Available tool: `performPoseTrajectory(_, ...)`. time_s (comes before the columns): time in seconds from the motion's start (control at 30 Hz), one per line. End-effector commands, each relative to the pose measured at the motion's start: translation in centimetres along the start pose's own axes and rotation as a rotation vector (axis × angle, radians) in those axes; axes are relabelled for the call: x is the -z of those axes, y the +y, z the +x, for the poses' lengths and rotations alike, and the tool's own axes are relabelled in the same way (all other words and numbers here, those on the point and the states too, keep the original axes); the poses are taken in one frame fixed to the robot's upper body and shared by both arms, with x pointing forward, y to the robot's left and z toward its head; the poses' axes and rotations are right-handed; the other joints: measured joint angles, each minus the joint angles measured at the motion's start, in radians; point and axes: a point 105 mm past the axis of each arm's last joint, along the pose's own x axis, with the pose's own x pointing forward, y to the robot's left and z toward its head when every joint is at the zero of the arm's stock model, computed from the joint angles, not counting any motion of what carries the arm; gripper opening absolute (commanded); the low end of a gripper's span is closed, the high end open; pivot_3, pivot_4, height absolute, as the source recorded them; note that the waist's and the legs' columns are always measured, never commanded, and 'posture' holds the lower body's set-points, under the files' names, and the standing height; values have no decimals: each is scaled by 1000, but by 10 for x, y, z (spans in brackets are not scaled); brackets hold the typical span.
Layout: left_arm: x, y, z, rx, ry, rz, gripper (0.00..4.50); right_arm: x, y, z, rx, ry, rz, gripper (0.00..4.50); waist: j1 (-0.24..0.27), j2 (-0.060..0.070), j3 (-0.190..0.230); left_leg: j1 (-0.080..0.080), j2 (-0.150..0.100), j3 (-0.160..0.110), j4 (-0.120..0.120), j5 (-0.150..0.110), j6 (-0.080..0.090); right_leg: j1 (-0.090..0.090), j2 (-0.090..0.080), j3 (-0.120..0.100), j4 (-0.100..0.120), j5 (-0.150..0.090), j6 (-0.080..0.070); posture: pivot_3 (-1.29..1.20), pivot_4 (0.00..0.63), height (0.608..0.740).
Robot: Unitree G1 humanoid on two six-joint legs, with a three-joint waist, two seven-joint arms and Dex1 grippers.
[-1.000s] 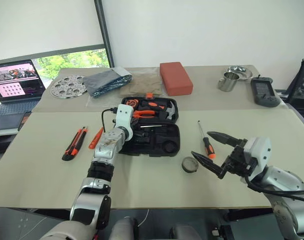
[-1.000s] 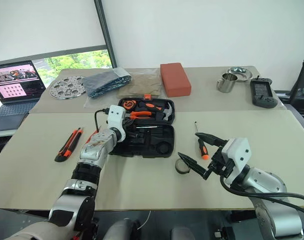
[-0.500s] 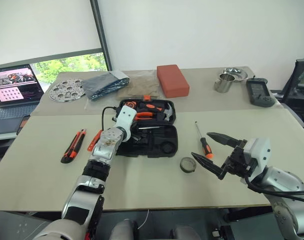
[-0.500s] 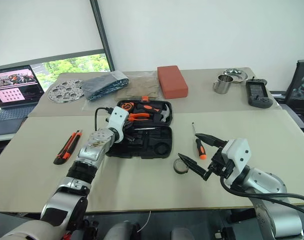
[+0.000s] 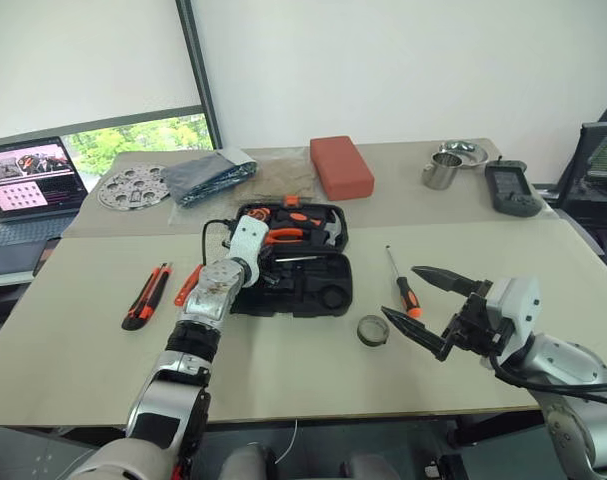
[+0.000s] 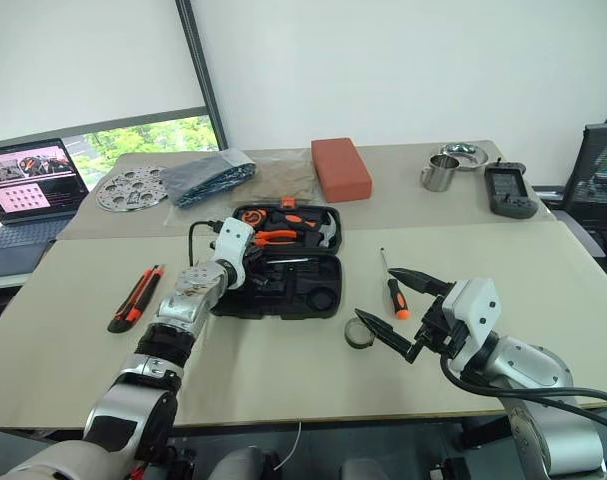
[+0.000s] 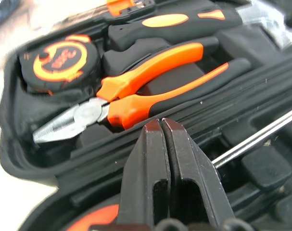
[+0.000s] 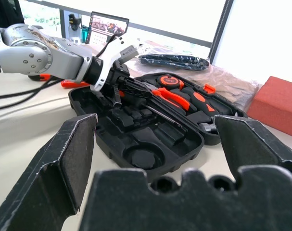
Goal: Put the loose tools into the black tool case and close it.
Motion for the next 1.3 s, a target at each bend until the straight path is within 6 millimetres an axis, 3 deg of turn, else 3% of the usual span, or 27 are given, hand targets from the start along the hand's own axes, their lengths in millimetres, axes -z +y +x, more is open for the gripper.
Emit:
performPoseTrajectory(0.03, 120, -21, -18, 56, 384, -315, 123, -11, -1, 0, -7, -32, -45, 4500, 1, 0, 0, 0, 0, 0, 0, -2, -3, 0, 0, 0, 0, 0, 0, 0, 150, 740)
performPoseTrajectory(0.27, 124, -19, -21, 50, 373, -463, 123, -12, -1, 0, -6, -28, -46, 4500, 2, 0, 0, -1, 0, 0, 0, -5, -3, 2, -1, 0, -7, 0, 0, 0, 150, 740)
performPoseTrajectory(0.43, 126, -21, -26, 136, 341, -354, 123, -11, 0, 0, -4, -30, -45, 4500, -1, 0, 0, -1, 0, 1, 0, -9, -4, 3, -1, 1, -10, 0, 0, 0, 150, 740)
performPoseTrajectory(0.73, 101, -15, -25, 229, 156, -272, 123, -9, 3, 0, 3, -32, -39, 4500, 4, 0, 0, -10, 0, 3, 0, -12, 0, 1, -1, 2, -15, 0, 1, 0, 150, 740)
performPoseTrajectory(0.93, 118, -22, -36, 373, 243, 58, 123, -9, 3, 1, 9, -33, -36, 4500, 2, 1, 0, -12, 0, 3, 0, -13, 3, 1, -1, 2, -20, 0, 1, 0, 150, 740)
performPoseTrajectory(1.07, 124, -12, -38, 395, 307, 271, 123, -8, 3, 1, 10, -35, -34, 4500, 5, 1, -1, -13, 1, 3, 0, -16, 5, 2, -1, 1, -26, 0, 1, 0, 150, 740)
performPoseTrajectory(1.3, 121, -2, -33, 420, 355, 418, 123, -9, 2, 3, 10, -39, -39, 4500, 11, 1, -2, -10, 1, 3, 0, -20, 2, 2, -2, 2, -27, 0, 1, 0, 150, 740)
